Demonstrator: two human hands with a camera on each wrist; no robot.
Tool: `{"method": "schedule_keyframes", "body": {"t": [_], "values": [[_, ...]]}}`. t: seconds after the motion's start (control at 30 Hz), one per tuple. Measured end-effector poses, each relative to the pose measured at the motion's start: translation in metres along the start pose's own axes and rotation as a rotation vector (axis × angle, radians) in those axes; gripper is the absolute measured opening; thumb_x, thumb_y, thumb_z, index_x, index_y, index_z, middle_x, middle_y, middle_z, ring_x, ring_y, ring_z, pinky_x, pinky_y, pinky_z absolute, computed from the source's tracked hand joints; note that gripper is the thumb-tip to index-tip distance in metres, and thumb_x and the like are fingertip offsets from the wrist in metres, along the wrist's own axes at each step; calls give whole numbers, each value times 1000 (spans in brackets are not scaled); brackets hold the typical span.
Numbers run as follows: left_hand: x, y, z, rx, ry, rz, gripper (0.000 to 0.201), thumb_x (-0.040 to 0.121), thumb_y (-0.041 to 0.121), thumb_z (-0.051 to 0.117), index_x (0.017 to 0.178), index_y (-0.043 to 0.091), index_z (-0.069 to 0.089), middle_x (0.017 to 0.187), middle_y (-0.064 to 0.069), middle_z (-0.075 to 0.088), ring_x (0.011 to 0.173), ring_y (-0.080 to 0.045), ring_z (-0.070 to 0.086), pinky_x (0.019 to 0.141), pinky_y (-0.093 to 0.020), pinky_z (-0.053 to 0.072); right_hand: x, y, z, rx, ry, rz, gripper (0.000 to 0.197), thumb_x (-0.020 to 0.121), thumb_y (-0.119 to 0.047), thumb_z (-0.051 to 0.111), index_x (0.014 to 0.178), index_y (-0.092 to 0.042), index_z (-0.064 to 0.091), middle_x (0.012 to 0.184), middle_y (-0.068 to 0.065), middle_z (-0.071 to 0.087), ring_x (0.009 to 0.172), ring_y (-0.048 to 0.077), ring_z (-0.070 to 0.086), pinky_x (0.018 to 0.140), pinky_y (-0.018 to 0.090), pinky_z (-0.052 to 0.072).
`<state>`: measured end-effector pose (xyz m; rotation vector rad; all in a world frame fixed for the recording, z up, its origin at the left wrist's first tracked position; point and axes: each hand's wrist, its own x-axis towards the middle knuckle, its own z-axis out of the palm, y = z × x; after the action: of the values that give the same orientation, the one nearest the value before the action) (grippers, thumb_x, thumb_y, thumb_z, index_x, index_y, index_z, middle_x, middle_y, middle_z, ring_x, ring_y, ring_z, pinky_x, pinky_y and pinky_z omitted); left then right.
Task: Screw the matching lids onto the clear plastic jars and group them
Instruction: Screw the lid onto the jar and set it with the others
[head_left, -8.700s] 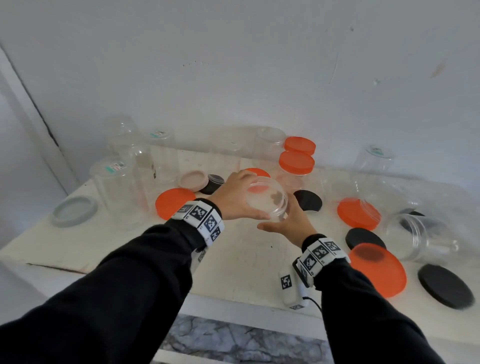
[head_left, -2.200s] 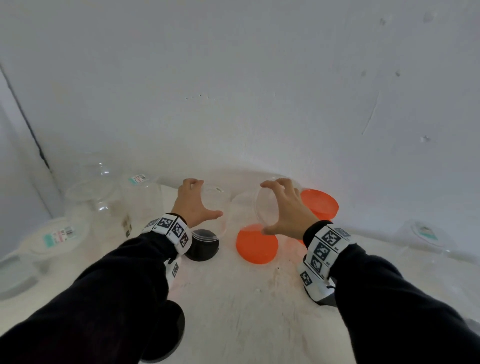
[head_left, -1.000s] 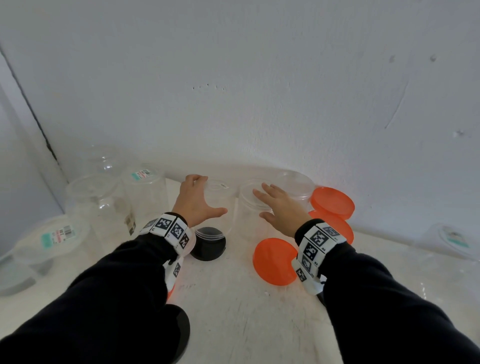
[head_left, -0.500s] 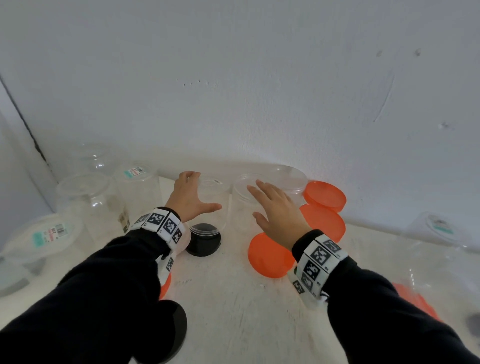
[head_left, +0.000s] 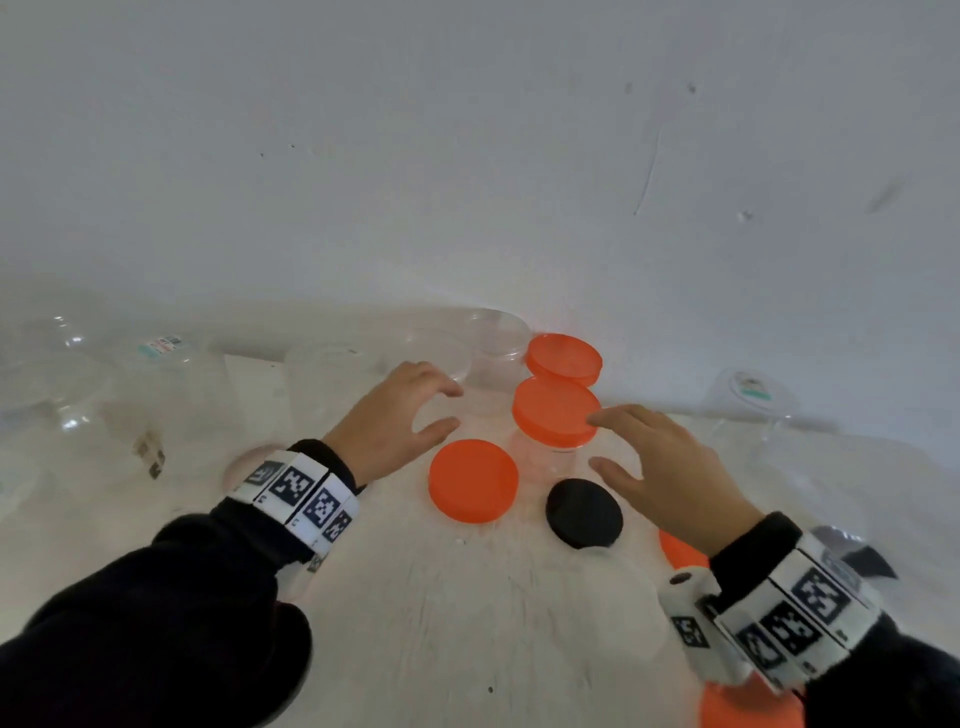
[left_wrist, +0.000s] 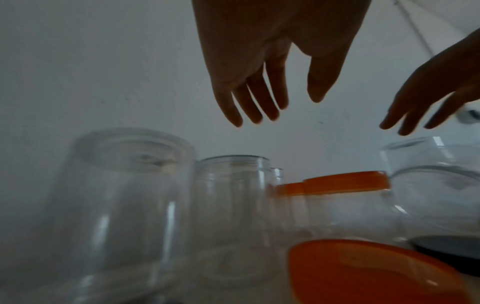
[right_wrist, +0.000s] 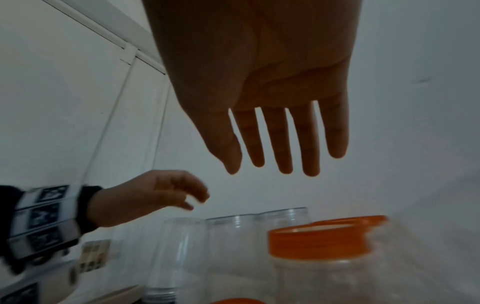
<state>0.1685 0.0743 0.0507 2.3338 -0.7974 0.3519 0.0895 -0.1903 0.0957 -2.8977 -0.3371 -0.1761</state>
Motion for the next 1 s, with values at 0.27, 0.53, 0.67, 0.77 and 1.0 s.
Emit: {"method": "schedule_keyframes", "body": {"t": [0.27,0.53,0.67,0.77,1.0], "values": [[5,6,53,162,-545,-98,72,76,42,71,137,23,38,140,5,31,128,-14,32,104,-32,34,-35,53,-10,30,-36,202,66,81,-39,68,139,-29,36,146,-10,32,132,14,30,103,33,33],[12,4,70,265,-726,-139,106,69,48,76,148,25,9,156,1,-3,142,-21,9,113,-36,23,-18,56,7,-101,-216,181,101,71,-43,76,148,-28,12,157,-2,2,143,23,1,116,43,14],[16,4,73,358,-750,-155,104,70,50,74,148,26,8,157,-2,-6,142,-24,9,112,-42,25,-1,55,12,-263,-252,204,99,72,-43,75,148,-28,12,157,0,-1,143,28,-1,115,49,10],[20,3,71,418,-753,-148,101,72,52,72,147,24,10,157,-3,3,140,-25,12,110,-44,26,10,55,13,-382,-272,204,100,71,-41,76,148,-29,12,156,4,2,138,33,10,110,46,24],[17,-2,71,448,-737,-120,101,70,56,70,147,25,13,155,1,10,137,-24,15,110,-42,22,15,53,21,-567,-229,219,95,69,-40,77,144,-23,22,143,5,20,130,31,18,107,49,23]]}}
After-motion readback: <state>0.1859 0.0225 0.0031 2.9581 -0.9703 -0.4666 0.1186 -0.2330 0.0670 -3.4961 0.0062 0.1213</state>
